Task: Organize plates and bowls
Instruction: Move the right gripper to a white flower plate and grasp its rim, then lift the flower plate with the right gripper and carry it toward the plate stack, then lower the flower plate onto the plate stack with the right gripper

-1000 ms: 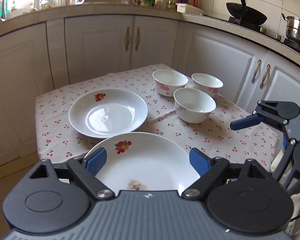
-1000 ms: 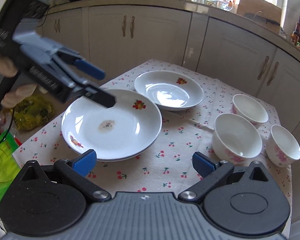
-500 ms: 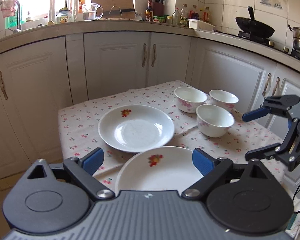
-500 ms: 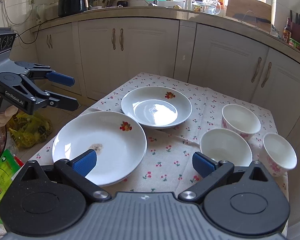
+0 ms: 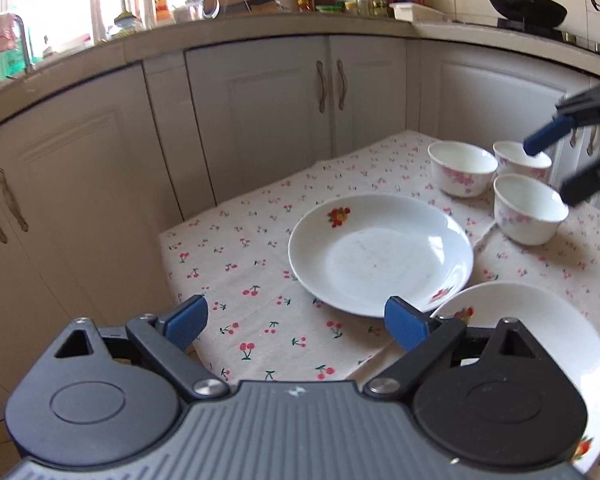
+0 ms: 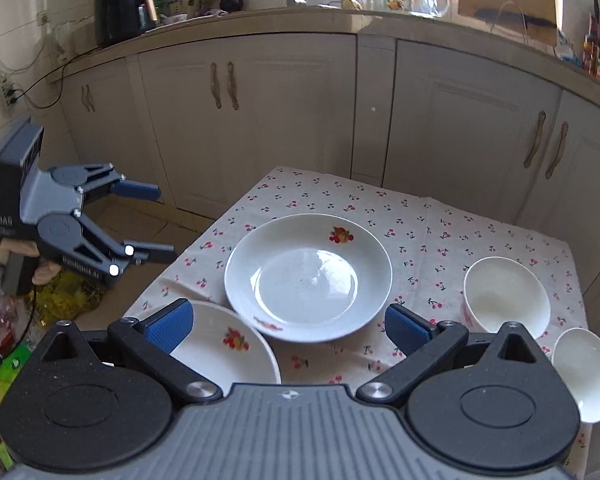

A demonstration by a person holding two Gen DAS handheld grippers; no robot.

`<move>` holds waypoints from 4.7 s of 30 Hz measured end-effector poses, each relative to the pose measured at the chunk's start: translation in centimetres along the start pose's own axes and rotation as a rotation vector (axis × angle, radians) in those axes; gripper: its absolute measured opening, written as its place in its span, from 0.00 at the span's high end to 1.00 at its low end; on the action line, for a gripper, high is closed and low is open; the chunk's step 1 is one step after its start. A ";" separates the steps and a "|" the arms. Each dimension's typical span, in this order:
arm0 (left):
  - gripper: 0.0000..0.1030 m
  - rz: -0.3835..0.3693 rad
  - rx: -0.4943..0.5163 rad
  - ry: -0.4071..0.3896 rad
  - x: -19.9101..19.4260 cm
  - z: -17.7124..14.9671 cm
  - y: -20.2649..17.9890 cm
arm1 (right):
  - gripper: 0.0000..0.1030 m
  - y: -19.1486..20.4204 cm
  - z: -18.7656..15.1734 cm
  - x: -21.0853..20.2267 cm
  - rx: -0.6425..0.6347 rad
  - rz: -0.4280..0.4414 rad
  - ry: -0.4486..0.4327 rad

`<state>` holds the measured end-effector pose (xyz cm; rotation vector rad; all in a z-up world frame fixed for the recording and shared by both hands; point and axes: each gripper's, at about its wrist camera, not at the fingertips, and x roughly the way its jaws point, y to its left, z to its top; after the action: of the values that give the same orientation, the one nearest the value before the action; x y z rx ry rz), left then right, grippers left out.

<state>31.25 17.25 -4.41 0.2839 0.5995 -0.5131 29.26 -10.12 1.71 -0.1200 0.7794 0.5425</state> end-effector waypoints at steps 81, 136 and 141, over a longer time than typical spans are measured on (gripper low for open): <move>0.10 -0.404 0.211 0.091 8.6 1.4 -0.2 | 0.16 -8.1 5.8 16.5 0.252 0.093 0.280; 0.10 -0.364 0.155 0.122 -6.7 -5.4 -10.7 | 0.16 1.8 -5.1 2.6 0.188 0.187 0.275; 0.10 -0.370 0.140 0.128 -6.7 -5.5 -10.9 | 0.16 1.9 -5.1 2.7 0.182 0.187 0.280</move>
<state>18.18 12.84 -5.95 0.3420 0.7472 -0.9006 26.66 -8.85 -3.60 0.0472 1.1167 0.6365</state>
